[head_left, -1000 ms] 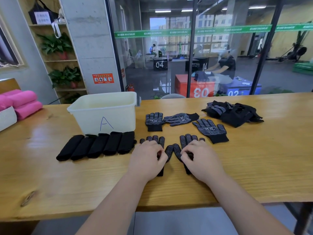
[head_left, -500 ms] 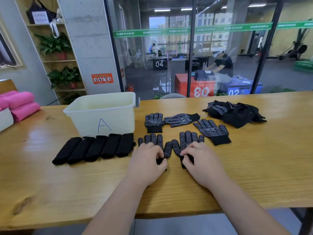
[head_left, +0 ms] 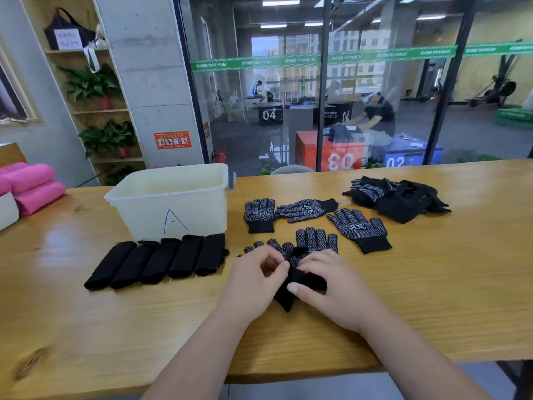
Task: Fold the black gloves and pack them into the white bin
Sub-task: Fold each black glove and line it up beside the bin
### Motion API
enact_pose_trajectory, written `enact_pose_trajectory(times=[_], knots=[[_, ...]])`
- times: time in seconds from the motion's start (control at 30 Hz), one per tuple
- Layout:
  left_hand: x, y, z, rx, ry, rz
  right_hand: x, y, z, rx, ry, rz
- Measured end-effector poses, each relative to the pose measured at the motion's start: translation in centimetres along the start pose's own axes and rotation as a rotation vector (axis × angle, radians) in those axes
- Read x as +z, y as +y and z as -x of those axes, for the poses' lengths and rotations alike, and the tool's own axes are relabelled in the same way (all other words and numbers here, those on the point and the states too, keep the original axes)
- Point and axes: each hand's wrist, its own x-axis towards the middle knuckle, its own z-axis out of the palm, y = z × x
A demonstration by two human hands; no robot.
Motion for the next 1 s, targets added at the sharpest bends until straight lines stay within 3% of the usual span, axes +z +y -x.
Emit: enact_pose_trajectory(times=[0.13, 0.33, 0.47, 0.6, 0.8, 1.0], knots=[[0.1, -0.5, -0.2, 0.009, -0.035, -0.016, 0.0, 0.6, -0.2, 0.059, 0.096, -0.076], [0.3, -1.1, -0.4, 0.152, 0.032, -0.249, -0.9, 0.5, -0.3, 0.22, 0.265, -0.324], [0.9, -1.5, -0.5, 0.309, 0.053, -0.396, -2.7, 0.2, -1.6, 0.21, 0.321, -0.312], [1.2, -1.9, -0.8, 0.326, 0.049, -0.48, -6.7, -0.7, -4.5, 0.155, 0.35, -0.282], [1.0, -2.3, -1.0, 0.268, -0.012, -0.445, -13.7, -3.2, -7.3, 0.05, 0.161, -0.221], [1.4, -2.5, -1.0, 0.212, -0.164, -0.524, -16.0, -3.1, -7.6, 0.023, 0.061, -0.217]])
